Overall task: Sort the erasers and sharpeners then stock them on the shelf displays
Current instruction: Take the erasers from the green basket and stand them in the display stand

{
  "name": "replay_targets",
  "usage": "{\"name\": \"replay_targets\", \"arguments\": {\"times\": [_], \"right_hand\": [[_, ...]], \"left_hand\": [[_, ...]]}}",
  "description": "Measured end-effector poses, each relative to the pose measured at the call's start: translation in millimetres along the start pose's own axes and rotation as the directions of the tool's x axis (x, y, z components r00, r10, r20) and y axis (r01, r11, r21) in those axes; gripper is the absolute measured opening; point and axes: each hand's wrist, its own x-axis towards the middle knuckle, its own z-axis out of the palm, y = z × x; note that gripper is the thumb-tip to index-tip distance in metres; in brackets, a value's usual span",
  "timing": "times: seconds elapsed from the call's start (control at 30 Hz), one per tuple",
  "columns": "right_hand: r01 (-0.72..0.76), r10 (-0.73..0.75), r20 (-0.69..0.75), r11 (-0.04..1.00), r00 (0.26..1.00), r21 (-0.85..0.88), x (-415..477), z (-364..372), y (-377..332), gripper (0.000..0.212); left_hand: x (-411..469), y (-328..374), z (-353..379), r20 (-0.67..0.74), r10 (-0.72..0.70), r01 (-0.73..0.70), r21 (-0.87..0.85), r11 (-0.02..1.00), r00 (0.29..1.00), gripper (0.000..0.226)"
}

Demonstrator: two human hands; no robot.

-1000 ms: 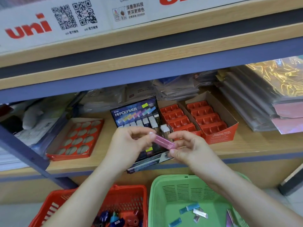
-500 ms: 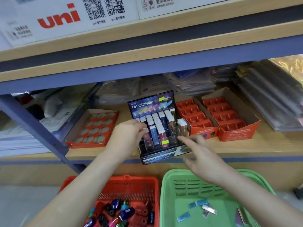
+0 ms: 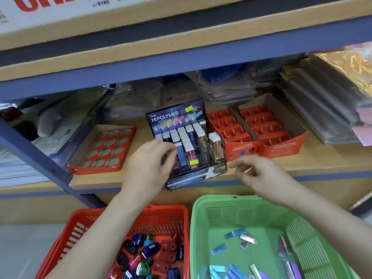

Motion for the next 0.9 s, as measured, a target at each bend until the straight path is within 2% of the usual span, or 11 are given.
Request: {"name": "replay_targets", "arguments": {"times": [0.03,0.1,0.2,0.27,0.33,0.47,0.53,0.63,0.77,0.83,0.9], "right_hand": [[-0.014,0.016,0.045,0.999,0.999,-0.035,-4.1,-3.7,7.4,0.021],[-0.031,0.051,0.129,0.988,0.99,-0.153,-13.0,-2.9,28.0,0.018],[-0.059,0.152,0.234,0.931,0.96,-0.361,-32.8,15.1,68.6,0.023],[-0.12,0.262,0.309,0.904,0.914,-0.411,-50.2,31.4,97.5,0.029],[-0.174,0.359,0.366,0.876,0.858,-0.45,-65.3,49.0,126.9,0.035],[-0.273,0.492,0.388,0.824,0.779,-0.497,-77.4,90.1,189.3,0.045],[-0.318,0.527,0.42,0.822,0.739,-0.472,-81.9,117.5,217.6,0.049],[-0.328,0.538,0.509,0.832,0.671,-0.447,-85.6,164.4,251.3,0.052],[-0.285,0.522,0.58,0.844,0.625,-0.453,-85.2,217.5,278.6,0.027],[-0.281,0.508,0.569,0.852,0.647,-0.441,-83.0,227.8,282.8,0.032],[-0.296,0.494,0.592,0.865,0.636,-0.404,-79.6,231.9,284.8,0.043]], "left_hand": [[-10.7,10.1,0.5,0.002,0.02,-0.02,-0.06,0.998,1.0,0.008],[-36.3,28.5,14.2,0.109,0.047,-0.028,-0.167,0.986,0.993,0.009],[-74.0,48.7,62.7,0.415,0.075,0.001,-0.181,0.984,0.907,0.019],[-97.8,56.8,106.2,0.643,0.052,0.049,-0.139,0.989,0.764,0.018],[-121.6,61.6,151.8,0.788,0.025,0.058,-0.077,0.995,0.616,0.018],[-168.4,73.5,228.6,0.95,0.003,-0.069,0.02,0.997,0.313,0.029],[-189.8,77.3,256.2,0.975,-0.008,-0.099,0.031,0.995,0.224,0.029],[-217.8,75.4,295.0,0.99,-0.01,-0.032,0.015,0.999,0.14,0.029],[-248.7,72.5,329.0,0.993,0.011,0.026,-0.014,1.0,0.115,0.048],[-257.0,69.6,338.0,0.993,0.016,0.028,-0.019,0.999,0.117,0.053],[-260.5,67.8,342.9,0.997,0.04,0.002,-0.041,0.999,0.068,0.044]]}}
